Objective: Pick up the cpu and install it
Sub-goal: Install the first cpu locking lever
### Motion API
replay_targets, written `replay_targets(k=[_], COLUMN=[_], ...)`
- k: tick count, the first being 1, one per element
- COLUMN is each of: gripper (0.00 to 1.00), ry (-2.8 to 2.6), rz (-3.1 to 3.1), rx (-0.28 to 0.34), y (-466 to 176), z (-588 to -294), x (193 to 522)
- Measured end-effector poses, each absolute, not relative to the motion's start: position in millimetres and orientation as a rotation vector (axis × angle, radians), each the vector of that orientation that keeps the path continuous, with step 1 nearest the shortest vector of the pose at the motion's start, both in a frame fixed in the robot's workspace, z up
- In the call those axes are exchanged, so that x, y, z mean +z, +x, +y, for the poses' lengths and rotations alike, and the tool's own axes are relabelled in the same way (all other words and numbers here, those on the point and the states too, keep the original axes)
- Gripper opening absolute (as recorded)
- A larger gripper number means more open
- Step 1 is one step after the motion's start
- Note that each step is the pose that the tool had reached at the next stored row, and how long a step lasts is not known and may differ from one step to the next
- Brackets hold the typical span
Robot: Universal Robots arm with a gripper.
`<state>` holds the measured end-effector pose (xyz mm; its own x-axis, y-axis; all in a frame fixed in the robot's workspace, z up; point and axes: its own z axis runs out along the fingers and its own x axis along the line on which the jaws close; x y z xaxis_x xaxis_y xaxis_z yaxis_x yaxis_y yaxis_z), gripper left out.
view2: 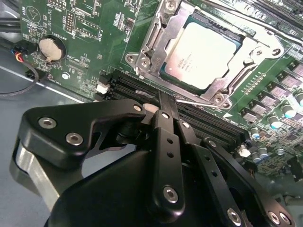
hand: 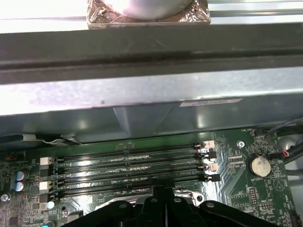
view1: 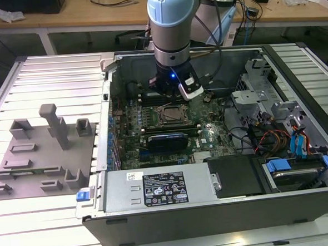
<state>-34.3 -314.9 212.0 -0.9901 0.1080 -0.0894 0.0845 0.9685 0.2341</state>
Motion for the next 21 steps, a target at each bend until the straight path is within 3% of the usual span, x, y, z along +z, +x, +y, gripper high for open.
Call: replay_targets(k=[21], gripper=[0.11], ry=[0.150], rz=[3.012], rx=[0.327], y=[-38.4], z=[-314.5], x=[212.0])
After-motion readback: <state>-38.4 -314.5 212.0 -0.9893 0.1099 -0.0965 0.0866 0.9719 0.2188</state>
